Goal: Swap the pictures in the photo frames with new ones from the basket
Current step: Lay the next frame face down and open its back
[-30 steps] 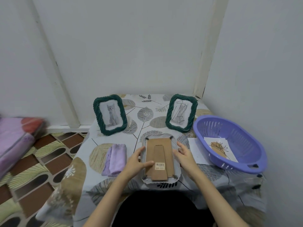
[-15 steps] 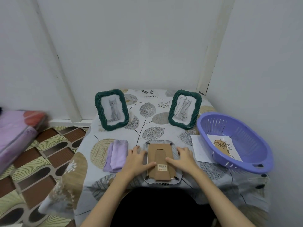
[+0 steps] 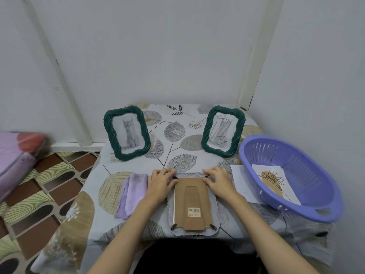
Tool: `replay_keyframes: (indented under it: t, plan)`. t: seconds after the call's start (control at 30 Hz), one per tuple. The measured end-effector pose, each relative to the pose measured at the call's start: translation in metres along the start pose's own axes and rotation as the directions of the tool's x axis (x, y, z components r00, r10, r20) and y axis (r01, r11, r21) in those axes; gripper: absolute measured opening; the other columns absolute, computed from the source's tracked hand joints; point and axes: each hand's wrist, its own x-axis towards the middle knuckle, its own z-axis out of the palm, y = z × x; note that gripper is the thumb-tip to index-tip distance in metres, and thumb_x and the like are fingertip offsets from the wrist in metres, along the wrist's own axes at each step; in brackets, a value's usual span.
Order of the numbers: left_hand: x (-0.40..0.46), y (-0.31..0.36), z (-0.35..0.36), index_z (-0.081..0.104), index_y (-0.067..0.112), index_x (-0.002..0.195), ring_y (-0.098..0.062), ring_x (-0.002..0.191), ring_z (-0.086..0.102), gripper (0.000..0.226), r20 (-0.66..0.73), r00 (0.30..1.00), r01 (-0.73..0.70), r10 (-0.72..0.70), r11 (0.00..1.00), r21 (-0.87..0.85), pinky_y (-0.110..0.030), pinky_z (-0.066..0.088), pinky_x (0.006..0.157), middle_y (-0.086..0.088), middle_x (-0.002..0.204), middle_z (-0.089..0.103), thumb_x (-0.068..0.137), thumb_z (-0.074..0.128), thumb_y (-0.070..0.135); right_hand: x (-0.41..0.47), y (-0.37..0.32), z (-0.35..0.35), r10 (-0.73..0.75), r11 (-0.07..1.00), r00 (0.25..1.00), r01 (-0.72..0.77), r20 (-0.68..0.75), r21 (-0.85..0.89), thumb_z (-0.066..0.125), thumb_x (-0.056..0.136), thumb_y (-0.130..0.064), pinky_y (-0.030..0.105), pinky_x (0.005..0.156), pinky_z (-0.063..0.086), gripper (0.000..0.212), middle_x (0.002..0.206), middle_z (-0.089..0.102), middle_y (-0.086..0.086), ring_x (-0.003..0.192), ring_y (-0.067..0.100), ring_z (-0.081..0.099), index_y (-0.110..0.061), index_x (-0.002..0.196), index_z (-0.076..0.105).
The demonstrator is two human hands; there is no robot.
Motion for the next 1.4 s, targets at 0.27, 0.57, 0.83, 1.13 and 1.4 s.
replay_keyframes:
  t: [0.27,0.57,0.83,1.13,1.4]
  plan:
    - [0.007,0.0,0.003,0.059,0.033,0.12,-0.018,0.114,0.037,0.032,-0.055,0.998,0.008,-0.009,1.0,-0.026,-0.032,0.025,0.091,0.011,0.116,0.056,0.091,0.049,0.045,0.006,0.004,0.008,0.016,1.0,0.998,-0.016,-0.057,-0.002,0.056,0.089,-0.035,0.035,0.093,0.03,0.028,0.11,0.059,-0.005,0.112,0.018,0.042,-0.027,0.115,0.063]
    - [0.016,0.008,0.006,0.062,0.027,0.102,-0.017,0.112,0.042,0.024,-0.127,0.991,0.042,-0.032,0.997,0.072,-0.034,0.025,0.088,0.012,0.111,0.061,0.089,0.05,0.043,0.011,0.006,0.016,0.064,0.997,0.987,-0.056,-0.146,0.057,0.062,0.083,-0.04,0.035,0.085,0.029,0.019,0.096,0.064,-0.007,0.103,0.016,0.048,-0.03,0.098,0.068]
    - [0.013,0.013,0.0,0.061,0.022,0.108,-0.023,0.114,0.043,0.024,-0.102,0.993,0.055,-0.059,0.998,-0.044,-0.034,0.032,0.094,0.003,0.116,0.058,0.09,0.053,0.036,0.007,0.0,0.01,0.101,0.988,0.984,-0.082,-0.146,0.128,0.061,0.082,-0.039,0.039,0.094,0.037,0.023,0.1,0.065,-0.007,0.107,0.018,0.05,-0.029,0.102,0.067]
    - [-0.05,-0.001,-0.015,0.049,0.032,0.13,-0.016,0.131,0.031,0.049,0.133,0.978,-0.16,0.16,0.987,-0.008,-0.028,0.024,0.104,0.006,0.143,0.038,0.084,0.059,0.048,-0.079,0.003,0.008,0.053,0.99,0.999,-0.051,0.014,-0.129,0.056,0.078,-0.058,0.035,0.093,0.03,0.049,0.123,0.048,-0.007,0.116,0.019,0.039,-0.038,0.123,0.05]
    - [-0.055,0.01,-0.021,0.047,0.024,0.133,-0.018,0.138,0.025,0.047,0.066,0.99,-0.126,0.125,0.992,0.011,-0.027,0.021,0.11,-0.005,0.15,0.029,0.09,0.052,0.042,-0.074,-0.009,0.006,0.024,1.0,1.0,-0.024,0.017,-0.001,0.057,0.082,-0.054,0.036,0.1,0.028,0.052,0.14,0.041,-0.005,0.124,0.022,0.032,-0.035,0.129,0.049]
